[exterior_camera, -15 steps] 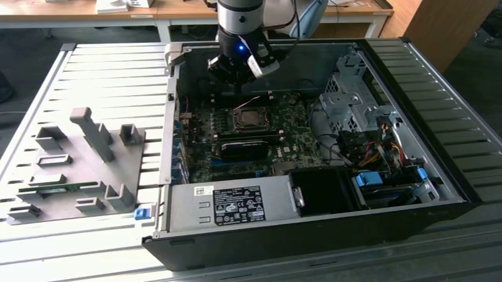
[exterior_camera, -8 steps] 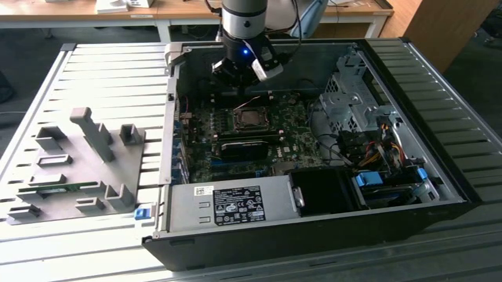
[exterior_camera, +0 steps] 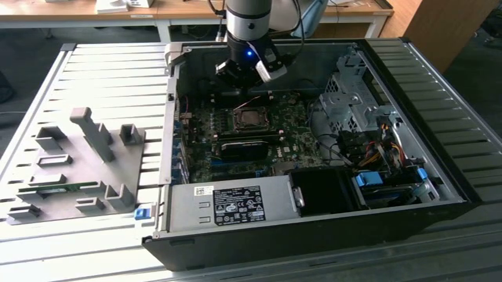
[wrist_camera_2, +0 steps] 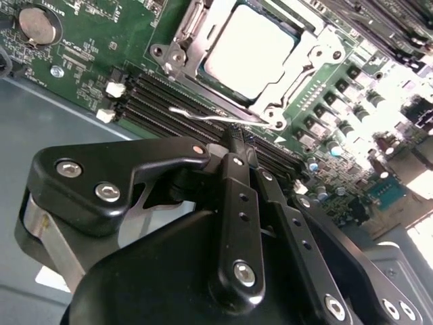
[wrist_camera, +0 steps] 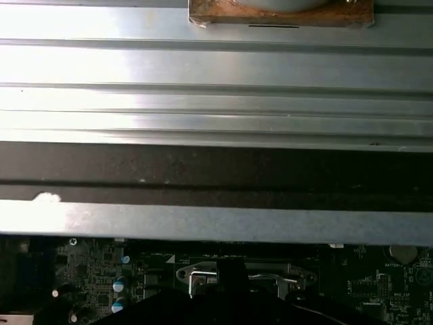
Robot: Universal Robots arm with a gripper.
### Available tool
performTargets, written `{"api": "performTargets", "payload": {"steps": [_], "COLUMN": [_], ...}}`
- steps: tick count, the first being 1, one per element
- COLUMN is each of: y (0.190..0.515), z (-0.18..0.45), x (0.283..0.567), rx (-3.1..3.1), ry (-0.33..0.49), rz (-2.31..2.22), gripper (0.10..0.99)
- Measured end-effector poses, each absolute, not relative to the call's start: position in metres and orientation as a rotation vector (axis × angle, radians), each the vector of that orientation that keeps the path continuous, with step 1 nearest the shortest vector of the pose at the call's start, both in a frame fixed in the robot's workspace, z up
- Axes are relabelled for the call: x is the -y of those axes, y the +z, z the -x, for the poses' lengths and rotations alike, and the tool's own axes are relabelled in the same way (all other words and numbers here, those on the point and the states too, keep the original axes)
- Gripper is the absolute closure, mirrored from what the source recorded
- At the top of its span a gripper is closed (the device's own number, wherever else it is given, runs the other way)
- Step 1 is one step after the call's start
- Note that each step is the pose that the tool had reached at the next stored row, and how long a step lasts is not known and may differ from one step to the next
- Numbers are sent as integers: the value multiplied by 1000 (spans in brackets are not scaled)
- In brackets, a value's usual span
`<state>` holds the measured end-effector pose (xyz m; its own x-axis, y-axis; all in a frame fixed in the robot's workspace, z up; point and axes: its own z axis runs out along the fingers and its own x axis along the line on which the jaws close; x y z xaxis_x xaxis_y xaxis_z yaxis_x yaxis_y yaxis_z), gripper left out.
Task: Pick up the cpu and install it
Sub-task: 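Install the first cpu locking lever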
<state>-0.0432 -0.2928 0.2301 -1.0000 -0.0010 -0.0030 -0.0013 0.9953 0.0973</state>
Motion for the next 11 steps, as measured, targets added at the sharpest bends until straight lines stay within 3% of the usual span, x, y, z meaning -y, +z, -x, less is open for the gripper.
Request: {"api": "performTargets", "payload": {"steps": [11], "y": [225], "z": [36], "x": [292], "rx": [-3135], "ry": [153], "rz": [2], "gripper": [980]}}
